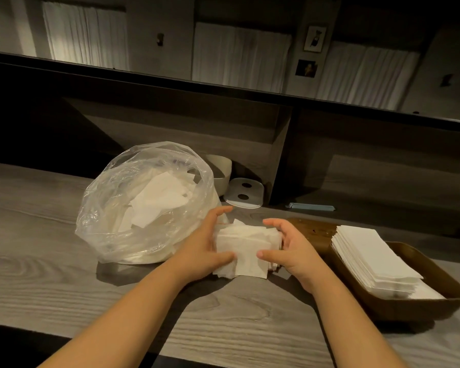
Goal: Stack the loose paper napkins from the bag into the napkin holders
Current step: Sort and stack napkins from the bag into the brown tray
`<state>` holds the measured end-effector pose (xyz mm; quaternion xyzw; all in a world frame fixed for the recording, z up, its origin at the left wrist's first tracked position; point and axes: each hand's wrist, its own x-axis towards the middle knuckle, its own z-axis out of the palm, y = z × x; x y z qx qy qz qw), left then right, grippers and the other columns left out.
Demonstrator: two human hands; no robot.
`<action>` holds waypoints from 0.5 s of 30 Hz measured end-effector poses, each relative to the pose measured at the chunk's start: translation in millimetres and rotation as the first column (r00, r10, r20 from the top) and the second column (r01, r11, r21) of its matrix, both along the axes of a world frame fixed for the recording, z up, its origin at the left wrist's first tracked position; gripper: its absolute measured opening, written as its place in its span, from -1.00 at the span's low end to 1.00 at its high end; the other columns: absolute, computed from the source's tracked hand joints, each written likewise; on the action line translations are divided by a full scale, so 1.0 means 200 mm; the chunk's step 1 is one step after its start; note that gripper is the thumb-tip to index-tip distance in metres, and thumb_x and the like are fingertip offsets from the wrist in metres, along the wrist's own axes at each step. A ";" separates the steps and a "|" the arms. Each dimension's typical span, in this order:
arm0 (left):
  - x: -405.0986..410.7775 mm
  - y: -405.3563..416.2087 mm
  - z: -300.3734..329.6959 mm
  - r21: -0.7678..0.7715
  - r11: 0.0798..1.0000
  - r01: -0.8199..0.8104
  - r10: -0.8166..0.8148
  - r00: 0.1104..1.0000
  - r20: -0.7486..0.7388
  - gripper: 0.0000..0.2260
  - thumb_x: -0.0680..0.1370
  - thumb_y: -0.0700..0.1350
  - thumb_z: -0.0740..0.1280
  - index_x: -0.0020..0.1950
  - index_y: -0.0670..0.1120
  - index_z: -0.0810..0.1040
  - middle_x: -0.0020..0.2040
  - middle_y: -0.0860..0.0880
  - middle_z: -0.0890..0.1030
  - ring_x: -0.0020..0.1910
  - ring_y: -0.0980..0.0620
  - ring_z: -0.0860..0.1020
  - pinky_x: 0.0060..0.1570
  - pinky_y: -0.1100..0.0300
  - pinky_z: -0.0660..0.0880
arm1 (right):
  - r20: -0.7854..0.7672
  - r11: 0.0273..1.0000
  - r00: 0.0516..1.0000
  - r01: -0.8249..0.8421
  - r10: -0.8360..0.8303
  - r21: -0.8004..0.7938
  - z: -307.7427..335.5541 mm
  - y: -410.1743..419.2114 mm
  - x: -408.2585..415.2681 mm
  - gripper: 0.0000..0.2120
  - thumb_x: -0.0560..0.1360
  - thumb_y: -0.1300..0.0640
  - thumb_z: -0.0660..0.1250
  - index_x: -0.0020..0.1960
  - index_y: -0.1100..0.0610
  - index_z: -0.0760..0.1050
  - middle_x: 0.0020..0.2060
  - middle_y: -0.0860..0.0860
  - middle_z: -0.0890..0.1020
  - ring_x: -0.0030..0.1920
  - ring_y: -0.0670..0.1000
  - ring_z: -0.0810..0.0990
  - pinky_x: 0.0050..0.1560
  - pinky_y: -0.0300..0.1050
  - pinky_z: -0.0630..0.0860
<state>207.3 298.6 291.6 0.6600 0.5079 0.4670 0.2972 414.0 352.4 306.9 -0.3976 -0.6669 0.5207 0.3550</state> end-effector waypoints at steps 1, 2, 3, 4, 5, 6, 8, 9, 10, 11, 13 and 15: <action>0.00 0.00 0.00 0.054 0.998 -0.017 0.016 1.000 0.021 -0.35 0.48 -0.28 0.43 0.35 0.31 0.28 0.11 0.13 0.53 0.02 0.16 0.58 -0.06 0.44 0.48 | -0.001 0.999 1.000 -0.003 0.003 0.031 0.00 -0.01 0.00 -0.38 0.36 0.38 0.51 0.24 -0.12 0.41 0.14 -0.01 0.59 0.07 -0.02 0.65 0.05 -0.10 0.63; 0.01 0.00 0.00 0.096 0.995 -0.021 0.017 0.999 0.043 -0.38 0.50 -0.28 0.42 0.33 0.31 0.32 0.12 0.13 0.54 0.06 0.19 0.57 -0.02 0.41 0.49 | -0.003 0.998 1.000 -0.010 0.010 0.063 0.01 -0.01 -0.01 -0.37 0.35 0.35 0.52 0.24 -0.14 0.41 0.14 -0.02 0.57 0.06 -0.03 0.64 0.03 -0.14 0.62; 0.01 0.00 0.00 0.116 0.993 -0.020 0.013 0.998 0.061 -0.41 0.51 -0.27 0.42 0.31 0.32 0.34 0.14 0.15 0.54 0.09 0.23 0.55 0.02 0.37 0.51 | 0.006 0.996 1.000 -0.016 0.016 0.084 0.01 -0.02 -0.01 -0.35 0.35 0.32 0.54 0.26 -0.17 0.40 0.14 -0.05 0.55 0.07 -0.03 0.63 0.02 -0.16 0.62; 0.01 0.00 0.00 0.119 0.993 -0.016 0.008 0.997 0.073 -0.42 0.52 -0.24 0.42 0.32 0.34 0.34 0.16 0.16 0.53 0.12 0.25 0.53 0.07 0.32 0.52 | 0.029 0.996 0.999 -0.022 0.019 0.089 0.00 -0.01 -0.01 -0.32 0.34 0.29 0.56 0.28 -0.19 0.38 0.15 -0.07 0.53 0.09 -0.01 0.61 0.03 -0.16 0.62; 0.00 0.00 -0.01 0.108 0.994 -0.005 -0.004 0.997 0.084 -0.40 0.52 -0.21 0.44 0.33 0.35 0.31 0.19 0.16 0.52 0.14 0.26 0.53 0.13 0.28 0.53 | 0.057 0.996 0.998 -0.031 0.027 0.078 0.00 -0.01 -0.01 -0.30 0.33 0.27 0.57 0.30 -0.20 0.36 0.17 -0.07 0.51 0.12 0.00 0.59 0.05 -0.13 0.62; 0.00 0.00 -0.01 0.083 0.996 0.021 -0.029 0.996 0.088 -0.36 0.51 -0.17 0.46 0.36 0.37 0.25 0.23 0.15 0.50 0.16 0.25 0.52 0.18 0.26 0.51 | 0.087 0.997 0.996 -0.040 0.035 0.066 0.00 -0.01 0.00 -0.30 0.33 0.27 0.57 0.30 -0.19 0.36 0.18 -0.06 0.51 0.13 0.01 0.59 0.07 -0.09 0.63; 0.00 -0.01 -0.01 0.016 0.995 0.094 -0.094 0.995 0.022 -0.21 0.45 -0.10 0.54 0.40 0.43 0.13 0.33 0.16 0.38 0.23 0.23 0.47 0.21 0.35 0.45 | 0.115 0.994 0.993 -0.033 0.021 0.106 -0.01 -0.01 0.00 -0.40 0.36 0.28 0.54 0.25 -0.15 0.42 0.18 -0.02 0.54 0.11 0.02 0.60 0.06 -0.03 0.64; 0.00 -0.02 0.00 -0.004 0.993 0.118 -0.118 0.993 -0.015 -0.14 0.42 -0.08 0.56 0.41 0.45 0.08 0.35 0.18 0.34 0.25 0.23 0.44 0.18 0.42 0.43 | 0.108 0.988 0.994 -0.018 0.001 0.154 0.00 -0.02 0.00 -0.46 0.38 0.28 0.53 0.21 -0.14 0.45 0.17 -0.02 0.55 0.10 0.00 0.61 0.02 -0.06 0.64; 0.01 -0.03 0.00 0.001 0.992 0.129 -0.129 0.991 -0.022 -0.11 0.40 -0.10 0.57 0.42 0.45 0.06 0.35 0.19 0.32 0.26 0.26 0.42 0.14 0.47 0.41 | 0.078 0.980 0.997 -0.003 -0.013 0.198 0.00 -0.02 0.00 -0.50 0.40 0.27 0.52 0.20 -0.13 0.46 0.16 -0.05 0.56 0.09 -0.02 0.60 -0.01 -0.11 0.64; 0.01 -0.03 0.00 0.022 0.992 0.126 -0.126 0.992 -0.017 -0.09 0.40 -0.13 0.57 0.43 0.44 0.04 0.34 0.19 0.32 0.25 0.29 0.41 0.12 0.50 0.40 | 0.043 0.976 0.999 0.006 -0.016 0.219 0.00 -0.03 -0.01 -0.49 0.40 0.25 0.52 0.21 -0.14 0.45 0.15 -0.09 0.55 0.10 -0.05 0.59 -0.02 -0.16 0.63; 0.00 -0.02 -0.01 0.038 0.993 0.114 -0.111 0.992 -0.065 -0.07 0.41 -0.16 0.56 0.43 0.43 0.00 0.31 0.23 0.33 0.23 0.36 0.38 0.11 0.52 0.36 | 0.060 0.983 0.998 -0.033 0.022 0.183 0.01 -0.03 -0.02 -0.35 0.36 0.20 0.56 0.29 -0.20 0.37 0.19 -0.17 0.51 0.16 -0.09 0.54 0.06 -0.15 0.61; -0.01 -0.02 -0.01 0.011 0.995 0.098 -0.095 0.984 -0.152 -0.05 0.40 -0.14 0.56 0.39 0.49 -0.03 0.28 0.26 0.33 0.22 0.34 0.38 0.11 0.54 0.32 | 0.252 0.986 0.965 -0.106 0.072 0.125 0.01 -0.02 0.00 -0.17 0.30 0.15 0.61 0.39 -0.25 0.25 0.28 -0.18 0.45 0.25 -0.08 0.48 0.22 -0.03 0.56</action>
